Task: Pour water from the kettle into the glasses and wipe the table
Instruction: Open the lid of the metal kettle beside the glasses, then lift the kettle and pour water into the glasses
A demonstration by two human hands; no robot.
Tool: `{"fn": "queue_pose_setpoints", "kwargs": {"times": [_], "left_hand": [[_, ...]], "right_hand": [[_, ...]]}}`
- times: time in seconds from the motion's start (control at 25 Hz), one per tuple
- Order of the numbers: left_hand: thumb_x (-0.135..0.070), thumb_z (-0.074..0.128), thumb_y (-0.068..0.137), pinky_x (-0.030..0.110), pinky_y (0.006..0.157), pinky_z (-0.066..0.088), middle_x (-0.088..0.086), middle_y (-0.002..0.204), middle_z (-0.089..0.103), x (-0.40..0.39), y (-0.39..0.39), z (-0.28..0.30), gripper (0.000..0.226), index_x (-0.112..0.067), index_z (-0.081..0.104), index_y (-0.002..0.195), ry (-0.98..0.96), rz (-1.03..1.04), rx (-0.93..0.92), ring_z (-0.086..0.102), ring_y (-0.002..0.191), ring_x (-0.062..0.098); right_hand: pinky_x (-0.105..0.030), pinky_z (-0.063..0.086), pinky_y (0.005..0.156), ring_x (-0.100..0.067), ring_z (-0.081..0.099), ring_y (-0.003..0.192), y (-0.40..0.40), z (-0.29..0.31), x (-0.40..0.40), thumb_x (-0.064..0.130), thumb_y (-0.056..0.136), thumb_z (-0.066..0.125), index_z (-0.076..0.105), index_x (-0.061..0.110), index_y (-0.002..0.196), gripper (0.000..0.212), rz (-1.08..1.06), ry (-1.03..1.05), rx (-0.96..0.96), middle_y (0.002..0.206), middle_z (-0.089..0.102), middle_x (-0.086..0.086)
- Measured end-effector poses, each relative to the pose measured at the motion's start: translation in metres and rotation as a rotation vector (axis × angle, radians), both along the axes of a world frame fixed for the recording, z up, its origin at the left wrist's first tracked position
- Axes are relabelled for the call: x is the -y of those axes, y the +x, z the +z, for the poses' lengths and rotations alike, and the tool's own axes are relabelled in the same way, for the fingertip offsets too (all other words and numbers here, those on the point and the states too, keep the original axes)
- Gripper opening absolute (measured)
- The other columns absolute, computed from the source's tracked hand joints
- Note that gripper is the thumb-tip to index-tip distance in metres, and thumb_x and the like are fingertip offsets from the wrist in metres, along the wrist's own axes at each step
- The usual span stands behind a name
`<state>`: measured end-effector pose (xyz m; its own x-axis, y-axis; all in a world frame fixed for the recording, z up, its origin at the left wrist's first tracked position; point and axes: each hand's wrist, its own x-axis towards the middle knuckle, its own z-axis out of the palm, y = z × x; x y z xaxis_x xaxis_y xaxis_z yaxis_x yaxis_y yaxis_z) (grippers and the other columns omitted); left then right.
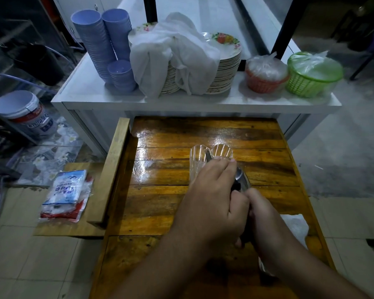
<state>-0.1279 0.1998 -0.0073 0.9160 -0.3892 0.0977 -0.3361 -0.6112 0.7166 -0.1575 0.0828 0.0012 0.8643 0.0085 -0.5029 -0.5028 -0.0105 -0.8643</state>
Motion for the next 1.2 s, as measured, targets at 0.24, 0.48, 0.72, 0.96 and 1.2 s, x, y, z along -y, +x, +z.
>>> {"fn": "queue_pose_setpoints", "kwargs": {"times": [0.24, 0.48, 0.72, 0.96, 1.2], "left_hand": [[-0.033, 0.031, 0.087, 0.027, 0.115, 0.025, -0.002, 0.154, 0.042, -0.01, 0.021, -0.001, 0.066, -0.015, 0.039, 0.151, -0.053, -0.005, -0.102, 0.027, 0.142, 0.005], [-0.033, 0.031, 0.088, 0.034, 0.109, 0.038, 0.001, 0.146, 0.053, -0.028, 0.047, 0.004, 0.061, -0.018, 0.051, 0.144, -0.183, -0.038, -0.284, 0.044, 0.133, 0.008], [-0.043, 0.022, 0.091, 0.025, 0.102, 0.038, 0.004, 0.141, 0.057, -0.038, 0.066, 0.004, 0.062, -0.022, 0.051, 0.142, -0.075, -0.153, -0.311, 0.048, 0.127, 0.009], [-0.042, 0.02, 0.091, 0.01, 0.083, 0.032, 0.003, 0.139, 0.057, -0.042, 0.077, 0.01, 0.062, -0.024, 0.053, 0.139, 0.028, -0.209, -0.249, 0.045, 0.117, 0.004], [-0.029, 0.023, 0.102, 0.018, 0.096, 0.039, 0.002, 0.139, 0.059, -0.044, 0.092, 0.016, 0.049, -0.016, 0.056, 0.136, -0.059, -0.25, -0.324, 0.051, 0.127, 0.009]], "right_hand": [[-0.032, 0.045, 0.051, -0.021, 0.054, 0.046, 0.018, 0.01, -0.002, 0.034, 0.098, 0.03, 0.066, 0.003, 0.068, 0.056, 0.063, -0.017, -0.108, 0.053, 0.059, -0.013], [-0.03, 0.044, 0.049, -0.021, 0.053, 0.05, 0.029, 0.018, 0.0, 0.036, 0.097, 0.029, 0.066, 0.006, 0.075, 0.052, 0.166, -0.032, -0.179, 0.057, 0.058, -0.011], [-0.029, 0.045, 0.047, -0.023, 0.058, 0.052, 0.032, 0.023, -0.003, 0.03, 0.1, 0.031, 0.066, 0.001, 0.083, 0.048, 0.134, -0.023, -0.18, 0.063, 0.062, -0.015], [-0.03, 0.05, 0.05, -0.027, 0.063, 0.058, 0.032, 0.029, -0.007, 0.025, 0.099, 0.038, 0.068, -0.004, 0.09, 0.043, 0.062, -0.041, -0.152, 0.068, 0.068, -0.019], [-0.032, 0.055, 0.056, -0.029, 0.068, 0.062, 0.033, 0.03, -0.007, 0.025, 0.1, 0.041, 0.069, -0.006, 0.094, 0.042, 0.039, -0.052, -0.134, 0.072, 0.073, -0.02]]}}
